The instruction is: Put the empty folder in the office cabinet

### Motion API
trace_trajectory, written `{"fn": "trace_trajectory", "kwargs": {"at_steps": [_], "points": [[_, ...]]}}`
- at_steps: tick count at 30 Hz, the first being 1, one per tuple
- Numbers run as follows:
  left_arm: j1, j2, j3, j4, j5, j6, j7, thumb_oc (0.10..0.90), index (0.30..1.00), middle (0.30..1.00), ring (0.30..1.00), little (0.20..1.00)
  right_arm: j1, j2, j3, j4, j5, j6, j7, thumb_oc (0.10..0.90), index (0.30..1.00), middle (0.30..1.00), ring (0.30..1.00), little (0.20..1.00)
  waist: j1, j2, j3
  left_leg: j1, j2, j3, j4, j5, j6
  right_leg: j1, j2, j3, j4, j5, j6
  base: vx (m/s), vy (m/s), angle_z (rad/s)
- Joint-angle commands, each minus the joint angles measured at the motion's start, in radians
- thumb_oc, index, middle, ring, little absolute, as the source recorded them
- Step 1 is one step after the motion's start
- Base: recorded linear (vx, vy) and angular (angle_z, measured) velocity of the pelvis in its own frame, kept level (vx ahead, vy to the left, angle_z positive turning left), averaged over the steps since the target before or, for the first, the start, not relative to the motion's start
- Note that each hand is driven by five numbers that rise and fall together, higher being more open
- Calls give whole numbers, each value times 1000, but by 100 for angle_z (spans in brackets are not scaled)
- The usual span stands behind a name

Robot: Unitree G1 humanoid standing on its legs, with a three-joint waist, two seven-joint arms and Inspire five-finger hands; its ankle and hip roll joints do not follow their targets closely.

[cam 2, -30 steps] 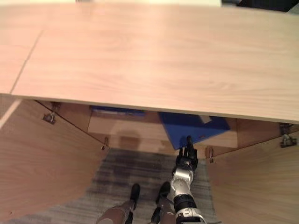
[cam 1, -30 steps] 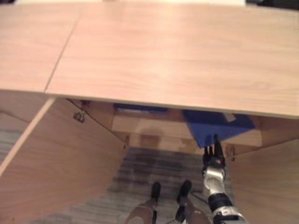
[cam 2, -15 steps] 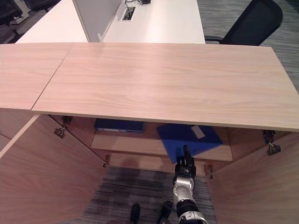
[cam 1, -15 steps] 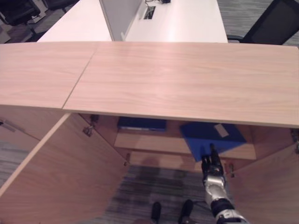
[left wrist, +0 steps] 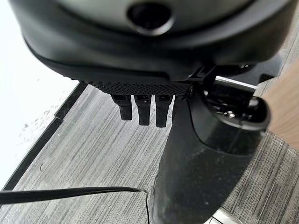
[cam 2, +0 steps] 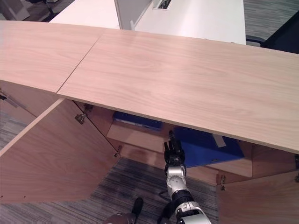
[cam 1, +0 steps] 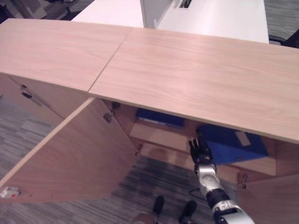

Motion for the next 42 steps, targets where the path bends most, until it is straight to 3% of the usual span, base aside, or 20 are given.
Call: {"fn": "trace_trajectory", "kwargs": {"at_steps": [1,4,9,10,12,13,14,15,16,18,19,20,27,32,37,42], "points": [[28,65,-9,44,22,4,13,800,900,900,900,900,-85,-8,13,-104,-45,-11,82,800,900,900,900,900,24,-19,41,60,8,-13,-35,-72,7,70,-11,53,2,-70,85,58,-37,8],[26,72,-10,36,16,-4,5,800,900,900,900,900,-91,-51,69,-101,-69,13,93,800,900,900,900,900,28,-17,62,56,10,-12,-35,-66,5,65,-8,56,4,-68,82,-51,-11,1],[26,88,2,31,34,-16,5,800,900,900,900,900,-100,-139,155,-195,-167,20,98,800,900,900,900,900,16,-39,70,56,14,-1,-35,-64,2,65,-3,65,3,-63,80,-30,-11,-1],[29,107,20,26,54,-26,5,800,900,900,900,900,-103,-231,209,-292,-257,30,109,800,900,900,900,900,2,-58,74,48,6,12,-35,-37,7,56,-14,58,3,-36,75,-98,9,-3],[33,118,43,23,79,-39,0,800,900,900,900,900,-88,-363,261,-409,-417,49,121,800,900,900,900,900,-17,-75,73,51,9,20,-35,-39,6,57,-14,66,2,-33,77,-55,-6,-6],[33,118,43,23,79,-39,0,800,900,900,900,900,-88,-363,261,-409,-417,49,121,800,900,900,900,900,-17,-75,73,51,9,20,-35,-39,6,57,-14,66,2,-33,77,-11,-9,-19],[34,122,62,25,101,-43,-1,800,900,900,900,900,-72,-450,269,-504,-548,58,109,800,900,900,900,900,-31,-84,72,54,11,27,-35,-42,6,57,-14,73,1,-32,79,-4,-3,-23],[10,119,128,46,168,-48,23,800,900,900,900,900,43,-596,154,-685,-1010,74,-4,800,900,900,900,900,-71,-90,63,64,15,38,-35,-57,11,64,-15,79,0,-34,86,4,9,-9],[-5,114,144,45,194,-52,43,800,900,900,900,900,101,-631,87,-766,-1241,96,-71,800,900,900,900,900,-86,-88,59,68,16,42,-35,-63,13,67,-16,82,2,-36,89,14,19,6],[-10,107,150,40,218,-57,55,800,900,900,900,900,172,-641,22,-823,-1379,107,-109,800,900,900,900,900,-99,-84,59,73,15,44,-35,-67,17,69,-17,85,2,-37,91,-1,6,-15],[-10,107,150,40,218,-57,55,800,900,900,900,900,172,-641,22,-823,-1379,107,-109,800,900,900,900,900,-98,-84,59,73,15,44,-35,-67,17,69,-17,85,2,-37,91,-23,17,-37],[-15,102,152,44,234,-56,69,800,900,900,900,900,215,-644,-4,-843,-1478,122,-141,800,900,900,900,900,-109,-83,62,75,13,47,-35,-69,21,68,-18,90,3,-37,92,-30,14,-29],[-36,102,174,71,265,-54,82,800,900,900,900,900,320,-734,16,-848,-1736,189,-121,800,900,900,900,900,-133,-95,76,73,11,62,-35,-71,27,55,-14,108,5,-30,95,-36,5,-13],[-47,120,170,77,283,-55,78,800,900,900,900,900,343,-767,78,-773,-1724,197,-67,800,900,900,900,900,-138,-107,91,62,12,65,-35,-67,24,40,-13,114,4,-24,96,-36,-25,-4],[-48,126,160,75,281,-59,83,800,900,900,900,900,286,-770,138,-682,-1758,218,-81,800,900,900,900,900,-131,-109,104,54,12,69,-35,-64,24,31,-12,117,3,-19,97,-24,-15,-6],[-47,139,154,67,288,-68,101,800,900,900,900,900,180,-833,191,-623,-1888,249,-117,800,900,900,900,900,-119,-106,112,43,12,66,-35,-60,24,23,-12,119,4,-15,99,-16,-10,-3]]}}
